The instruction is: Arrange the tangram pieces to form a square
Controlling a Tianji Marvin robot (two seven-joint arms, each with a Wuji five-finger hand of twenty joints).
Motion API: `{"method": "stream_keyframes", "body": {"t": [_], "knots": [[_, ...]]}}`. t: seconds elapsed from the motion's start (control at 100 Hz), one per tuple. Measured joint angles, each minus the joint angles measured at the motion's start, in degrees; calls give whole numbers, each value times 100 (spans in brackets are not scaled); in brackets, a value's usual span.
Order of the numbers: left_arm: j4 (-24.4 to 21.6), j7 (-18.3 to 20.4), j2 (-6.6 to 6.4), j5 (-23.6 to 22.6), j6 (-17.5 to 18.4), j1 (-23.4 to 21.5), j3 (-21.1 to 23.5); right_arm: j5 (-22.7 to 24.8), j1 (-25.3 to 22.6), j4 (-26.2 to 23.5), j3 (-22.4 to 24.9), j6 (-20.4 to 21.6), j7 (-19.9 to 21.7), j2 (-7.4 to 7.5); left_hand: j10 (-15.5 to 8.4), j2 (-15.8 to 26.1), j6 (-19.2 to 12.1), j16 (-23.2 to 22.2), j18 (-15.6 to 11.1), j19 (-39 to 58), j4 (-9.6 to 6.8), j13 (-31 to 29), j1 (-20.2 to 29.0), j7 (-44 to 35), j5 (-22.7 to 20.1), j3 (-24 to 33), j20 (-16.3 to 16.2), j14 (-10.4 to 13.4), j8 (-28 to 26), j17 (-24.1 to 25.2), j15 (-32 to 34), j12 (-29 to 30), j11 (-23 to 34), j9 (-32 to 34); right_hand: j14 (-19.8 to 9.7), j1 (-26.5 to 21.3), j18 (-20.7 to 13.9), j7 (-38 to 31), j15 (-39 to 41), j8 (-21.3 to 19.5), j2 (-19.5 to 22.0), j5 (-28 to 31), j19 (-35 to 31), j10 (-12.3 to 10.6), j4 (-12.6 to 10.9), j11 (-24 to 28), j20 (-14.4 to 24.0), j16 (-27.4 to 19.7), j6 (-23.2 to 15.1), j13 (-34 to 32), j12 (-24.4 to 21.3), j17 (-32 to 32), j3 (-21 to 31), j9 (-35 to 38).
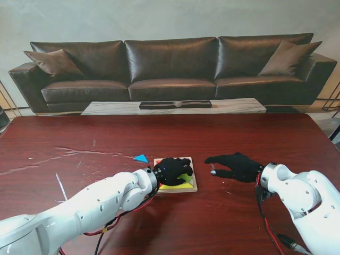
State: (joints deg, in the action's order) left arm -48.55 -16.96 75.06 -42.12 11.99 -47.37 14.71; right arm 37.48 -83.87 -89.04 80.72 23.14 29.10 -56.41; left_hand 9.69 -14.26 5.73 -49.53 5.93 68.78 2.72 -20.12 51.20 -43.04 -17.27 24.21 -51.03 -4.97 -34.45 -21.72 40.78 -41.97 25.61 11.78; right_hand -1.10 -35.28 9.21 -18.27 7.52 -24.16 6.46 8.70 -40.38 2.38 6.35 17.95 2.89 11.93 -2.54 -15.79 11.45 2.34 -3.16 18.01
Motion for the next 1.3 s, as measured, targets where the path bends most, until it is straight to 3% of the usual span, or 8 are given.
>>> {"method": "stream_keyframes", "body": {"t": [0.18,0.34,0.45,0.55,0.63,0.76,1.13,1.3], "knots": [[161,-37,119,90,8,61,-52,6,-10,-3,25,0,10,1,0,0,1,-18,-19,22,0,0,0,-4,1,0,-4,5,-3,-1,0,-9,0,0,0,0,0,0,0,1,0,0,0,0,0,0,0,0,0,0,0,0,0,1],[137,95,134,105,-38,95,-73,8,-15,-4,33,0,15,1,0,0,1,-19,-41,52,0,0,-45,-130,2,-1,-61,11,-10,11,0,-9,-9,-60,0,0,0,0,0,1,0,0,0,0,0,0,0,0,0,0,0,0,0,1],[-161,483,18,105,-123,89,-19,8,-15,-4,35,0,22,1,0,164,20,-19,-51,44,0,227,-476,78,84,-164,-62,11,50,172,-3,-9,-401,-59,0,0,0,0,0,1,0,0,0,0,0,0,0,0,0,0,0,0,0,1],[-643,954,-201,105,-149,47,141,7,-15,-3,34,-2,24,2,0,367,56,-11,-101,-97,0,386,-686,692,213,-877,-129,-1,206,391,-163,-84,-948,-243,0,0,0,0,0,1,0,0,0,-1,0,0,0,0,0,0,0,0,0,1],[-763,975,-290,99,-145,26,226,1,-9,5,19,-2,24,2,0,514,57,-9,-104,-156,0,512,-685,919,274,-1317,-205,-26,261,474,-248,-196,-1182,-343,0,0,0,0,0,1,0,0,0,-2,0,0,0,0,0,0,0,0,0,1],[-778,887,-356,21,-179,-8,311,-10,13,28,-17,-2,17,3,0,667,57,-8,-104,-168,0,634,-646,1258,274,-1802,-272,-42,316,535,-308,-283,-1392,-344,0,0,0,-1,0,1,0,0,0,-2,0,0,0,0,0,0,0,0,0,1],[-643,1037,-412,7,-302,116,181,-16,13,27,-21,-4,21,2,16,814,-94,-8,-83,-288,0,744,-576,2071,257,-2042,-346,-49,766,676,-428,-419,-1763,-421,0,0,0,-29,0,1,0,76,0,-3,0,0,0,0,0,0,0,0,0,1],[-498,1105,-399,61,-275,192,110,-27,15,27,-23,-8,25,3,18,908,-175,-8,-52,-296,0,744,-607,2150,23,-2042,-348,-50,850,726,-445,-429,-1851,-482,0,0,0,-29,0,0,0,76,0,-3,0,0,0,0,0,0,0,0,0,1]]}}
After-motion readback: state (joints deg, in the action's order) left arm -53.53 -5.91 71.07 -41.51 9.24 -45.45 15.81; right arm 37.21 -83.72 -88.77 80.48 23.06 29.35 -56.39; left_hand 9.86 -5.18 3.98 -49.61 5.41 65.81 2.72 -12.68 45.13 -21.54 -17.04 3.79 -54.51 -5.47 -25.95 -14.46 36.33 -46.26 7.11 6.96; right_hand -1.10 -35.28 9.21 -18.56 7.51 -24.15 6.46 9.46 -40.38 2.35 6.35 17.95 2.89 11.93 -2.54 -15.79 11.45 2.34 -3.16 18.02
